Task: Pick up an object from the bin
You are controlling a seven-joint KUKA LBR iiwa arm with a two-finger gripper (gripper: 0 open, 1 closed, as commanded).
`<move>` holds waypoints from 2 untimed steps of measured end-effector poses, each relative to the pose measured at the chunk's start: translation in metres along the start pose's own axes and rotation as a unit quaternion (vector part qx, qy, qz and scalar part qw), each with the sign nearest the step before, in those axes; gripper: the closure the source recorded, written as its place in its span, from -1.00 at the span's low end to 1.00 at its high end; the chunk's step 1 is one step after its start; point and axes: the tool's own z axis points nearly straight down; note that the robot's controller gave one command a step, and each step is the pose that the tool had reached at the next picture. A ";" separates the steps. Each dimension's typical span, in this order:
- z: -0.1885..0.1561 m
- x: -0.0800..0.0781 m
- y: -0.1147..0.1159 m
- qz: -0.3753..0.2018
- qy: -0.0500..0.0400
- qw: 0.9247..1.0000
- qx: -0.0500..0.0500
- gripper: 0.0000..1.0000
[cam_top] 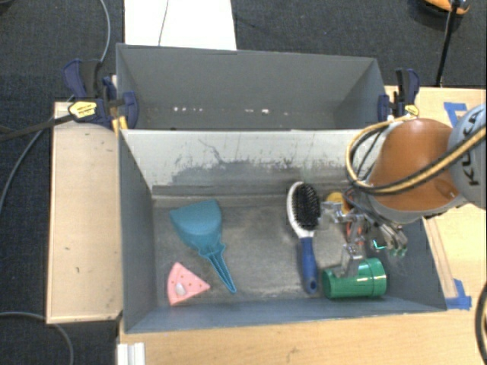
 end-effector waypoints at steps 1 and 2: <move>0.026 0.024 -0.013 0.006 -0.003 1.000 0.000 -1.00; 0.041 0.029 0.001 0.009 0.000 1.000 0.001 -1.00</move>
Offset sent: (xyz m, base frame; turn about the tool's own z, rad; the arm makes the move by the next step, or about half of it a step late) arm -0.0290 0.0114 -0.0488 0.0215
